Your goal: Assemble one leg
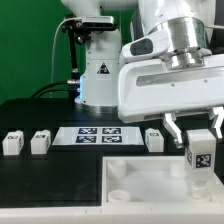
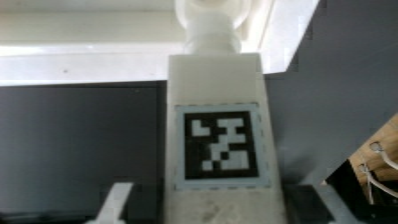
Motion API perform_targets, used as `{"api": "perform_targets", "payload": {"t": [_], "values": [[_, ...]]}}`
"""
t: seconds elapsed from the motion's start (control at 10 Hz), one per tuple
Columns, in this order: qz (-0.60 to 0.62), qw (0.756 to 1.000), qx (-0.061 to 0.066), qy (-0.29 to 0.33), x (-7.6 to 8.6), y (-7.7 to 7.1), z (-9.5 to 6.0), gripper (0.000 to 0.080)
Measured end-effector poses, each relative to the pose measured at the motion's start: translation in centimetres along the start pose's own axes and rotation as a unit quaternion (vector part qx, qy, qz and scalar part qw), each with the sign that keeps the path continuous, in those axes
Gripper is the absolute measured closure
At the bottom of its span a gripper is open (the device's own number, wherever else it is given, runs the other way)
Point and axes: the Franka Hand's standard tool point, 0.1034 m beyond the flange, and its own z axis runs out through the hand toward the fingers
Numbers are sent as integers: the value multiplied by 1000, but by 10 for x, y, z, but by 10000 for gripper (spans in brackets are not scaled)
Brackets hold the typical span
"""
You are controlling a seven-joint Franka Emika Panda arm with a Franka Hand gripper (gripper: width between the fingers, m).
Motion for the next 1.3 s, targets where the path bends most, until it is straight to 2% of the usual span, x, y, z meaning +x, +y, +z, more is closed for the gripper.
{"api": "perform_targets", "payload": {"t": [0.3,0.6,0.9,1.1,1.2,1.3], "values": [[-2,1000,0,-11,-14,-2,8,508],[4,1000,-3,-4,-15,-2,10,507],[28,999,-19,1,-16,-1,9,507],[27,999,-18,-11,-18,-1,11,507],[27,999,-18,-12,-18,-1,11,309],[27,999,-18,-12,-19,-1,11,309]]}}
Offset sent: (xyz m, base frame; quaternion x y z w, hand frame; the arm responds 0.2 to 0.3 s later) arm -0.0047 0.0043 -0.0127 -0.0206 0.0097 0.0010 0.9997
